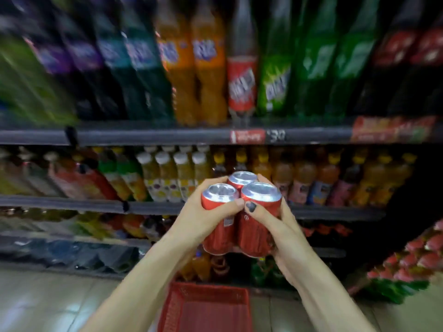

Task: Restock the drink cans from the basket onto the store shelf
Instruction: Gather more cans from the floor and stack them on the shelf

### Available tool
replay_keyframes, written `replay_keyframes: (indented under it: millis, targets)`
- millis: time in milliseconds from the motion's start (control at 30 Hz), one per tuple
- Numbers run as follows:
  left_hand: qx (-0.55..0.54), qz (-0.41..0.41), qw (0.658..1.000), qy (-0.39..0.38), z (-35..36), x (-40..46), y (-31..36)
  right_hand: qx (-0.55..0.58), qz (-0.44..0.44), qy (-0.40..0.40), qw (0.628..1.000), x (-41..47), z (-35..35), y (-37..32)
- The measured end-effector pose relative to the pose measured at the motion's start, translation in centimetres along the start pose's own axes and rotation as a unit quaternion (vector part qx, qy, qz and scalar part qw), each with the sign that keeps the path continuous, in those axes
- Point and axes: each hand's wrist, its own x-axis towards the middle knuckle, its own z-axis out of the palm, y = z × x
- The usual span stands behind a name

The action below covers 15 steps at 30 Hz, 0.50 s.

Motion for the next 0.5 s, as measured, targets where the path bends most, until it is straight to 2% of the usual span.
replay_keyframes:
  millis: [200, 500]
  targets:
    - [0.003, 0.107, 0.994, 0.032, -8.6, -3.4, 12.6, -0.020, -0.098, -0.066, 0.993, 0.8, 11.4, -10.7]
    - [-0.014, 0.228, 0.973, 0.016, -20.7, -3.8, 25.4, -0.039, -0.225, -0.066, 0.971, 4.0, 25.6, -20.0]
